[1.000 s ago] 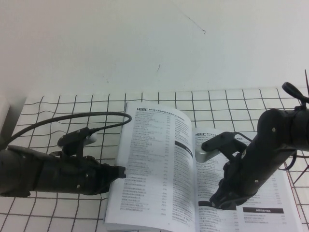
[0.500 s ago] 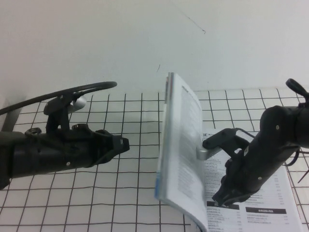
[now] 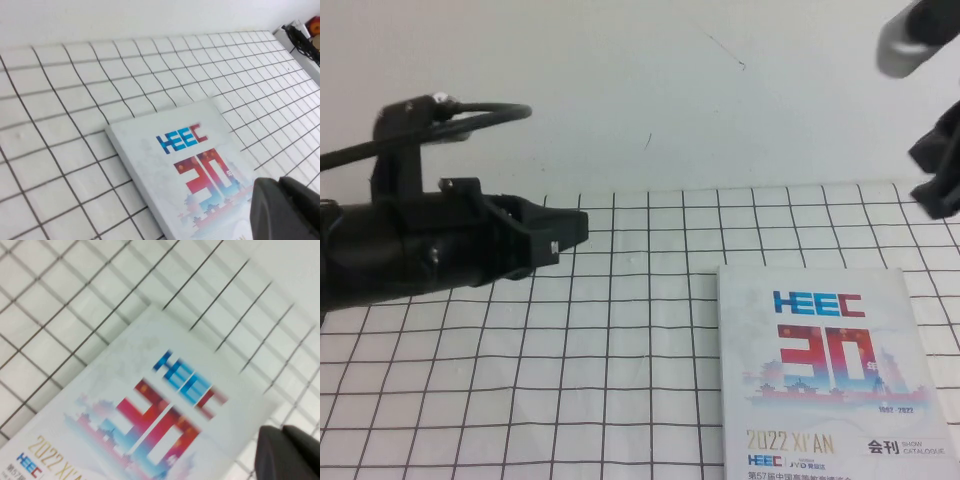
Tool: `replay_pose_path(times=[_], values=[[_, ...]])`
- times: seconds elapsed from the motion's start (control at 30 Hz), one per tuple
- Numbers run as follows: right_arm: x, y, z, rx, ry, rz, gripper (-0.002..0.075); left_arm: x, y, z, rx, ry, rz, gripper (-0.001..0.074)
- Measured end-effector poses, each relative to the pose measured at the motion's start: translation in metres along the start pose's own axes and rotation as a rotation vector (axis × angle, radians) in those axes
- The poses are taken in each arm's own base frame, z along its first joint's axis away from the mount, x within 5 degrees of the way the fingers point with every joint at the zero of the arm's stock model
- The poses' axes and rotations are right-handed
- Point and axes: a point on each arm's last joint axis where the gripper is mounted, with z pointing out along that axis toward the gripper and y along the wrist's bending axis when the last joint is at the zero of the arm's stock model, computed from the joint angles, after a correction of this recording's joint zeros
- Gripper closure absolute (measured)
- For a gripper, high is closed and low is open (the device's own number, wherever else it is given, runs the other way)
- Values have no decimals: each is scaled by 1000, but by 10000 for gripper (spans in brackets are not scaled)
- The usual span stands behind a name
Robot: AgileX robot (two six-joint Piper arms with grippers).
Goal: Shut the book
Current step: 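Close the open booklet and leave it lying on the table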
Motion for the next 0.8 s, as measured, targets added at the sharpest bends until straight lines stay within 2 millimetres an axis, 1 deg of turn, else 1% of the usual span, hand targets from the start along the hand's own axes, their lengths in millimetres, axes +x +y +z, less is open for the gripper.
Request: replay_pose_path(times=[0.1,0.13,0.23,0.3,0.37,0.4,0.43,0.5,0.6,0.67,0.7,0.8], values=[[7,-4,-43,43,-86,-37,729,-8,-19,-28,-43,-23,109,738],[10,-4,-54,50,-103,-41,729,-9,-24,-37,-66,-25,154,738],[23,-4,-89,70,-166,-39,729,-7,-41,-70,-135,-44,248,738],[35,-1,-108,72,-220,-28,729,-1,-50,-91,-185,-41,289,738],[52,5,-120,71,-260,-22,729,5,-56,-107,-234,-33,308,738],[62,8,-125,74,-284,-19,729,10,-61,-119,-257,-37,323,738],[70,10,-128,78,-307,-18,729,13,-64,-128,-280,-42,329,738],[94,18,-129,87,-345,-17,729,20,-71,-146,-321,-62,338,738],[129,30,-123,94,-380,-16,729,28,-78,-166,-368,-105,333,738],[153,39,-111,93,-389,-8,729,34,-80,-174,-388,-128,331,738],[161,43,-106,93,-401,-2,729,38,-80,-176,-394,-133,328,738],[186,53,-86,96,-436,12,729,51,-71,-174,-419,-109,323,738]])
